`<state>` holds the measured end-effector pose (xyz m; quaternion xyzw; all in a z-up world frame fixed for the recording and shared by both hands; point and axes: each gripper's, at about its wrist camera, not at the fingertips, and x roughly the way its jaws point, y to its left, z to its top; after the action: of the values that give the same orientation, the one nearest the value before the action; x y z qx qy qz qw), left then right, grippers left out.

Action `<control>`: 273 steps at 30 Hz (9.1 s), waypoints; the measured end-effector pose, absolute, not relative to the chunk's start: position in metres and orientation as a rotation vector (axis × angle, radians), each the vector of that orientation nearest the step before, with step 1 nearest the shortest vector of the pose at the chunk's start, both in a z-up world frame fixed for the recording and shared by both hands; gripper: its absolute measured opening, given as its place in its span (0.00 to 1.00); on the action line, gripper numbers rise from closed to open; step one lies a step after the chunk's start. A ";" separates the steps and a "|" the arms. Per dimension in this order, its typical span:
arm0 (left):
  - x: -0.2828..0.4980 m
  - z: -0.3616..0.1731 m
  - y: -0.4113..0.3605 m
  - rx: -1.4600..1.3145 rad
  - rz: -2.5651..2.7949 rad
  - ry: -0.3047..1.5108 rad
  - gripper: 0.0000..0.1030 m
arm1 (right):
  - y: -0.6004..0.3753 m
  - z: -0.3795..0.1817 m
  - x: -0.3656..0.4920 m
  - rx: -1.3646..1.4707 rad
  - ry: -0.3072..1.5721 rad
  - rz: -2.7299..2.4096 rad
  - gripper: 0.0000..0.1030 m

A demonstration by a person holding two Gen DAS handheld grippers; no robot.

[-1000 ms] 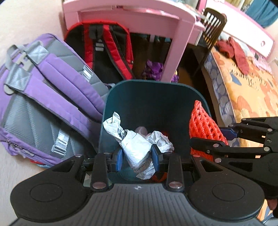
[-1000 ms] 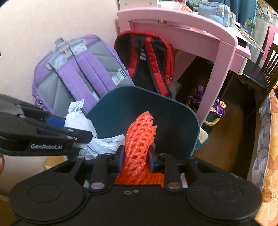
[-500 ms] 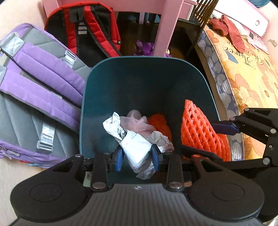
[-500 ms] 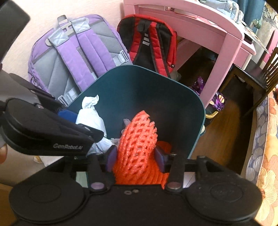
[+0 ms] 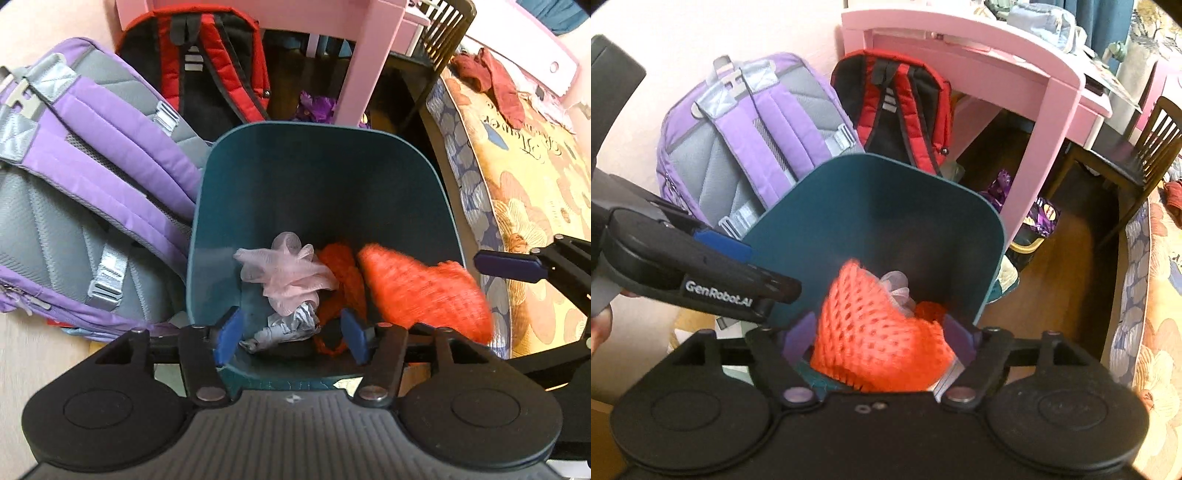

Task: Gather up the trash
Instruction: 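Open both tools to drop the tissue and foam net into the wastebasket, then move both tools back down toward the remaining trash on the floor, then grasp the white cabbage leaf with the left tool while the right tool grasps the white tissue, then carry the cabbage leaf and tissue with both tools over the wastebasket, then open both tools to drop the cabbage leaf and tissue into the wastebasket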

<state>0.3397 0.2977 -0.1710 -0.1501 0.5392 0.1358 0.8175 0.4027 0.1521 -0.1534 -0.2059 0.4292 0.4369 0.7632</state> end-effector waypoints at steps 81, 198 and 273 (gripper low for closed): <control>0.479 -0.603 -0.001 -0.314 0.177 1.228 0.98 | -0.192 -0.615 0.523 -0.205 1.303 0.573 0.84; 0.495 -0.796 -0.089 -0.157 -0.062 1.341 0.07 | -0.245 -0.703 0.452 -0.094 1.265 0.455 0.00; 0.333 -0.193 0.288 -0.314 0.263 1.101 0.07 | 0.153 -0.172 0.398 -0.532 1.046 0.934 0.04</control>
<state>0.3333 0.2884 -0.1930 -0.1482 0.5195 0.1240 0.8323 0.3982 0.1533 -0.1715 -0.2418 0.4753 0.4246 0.7317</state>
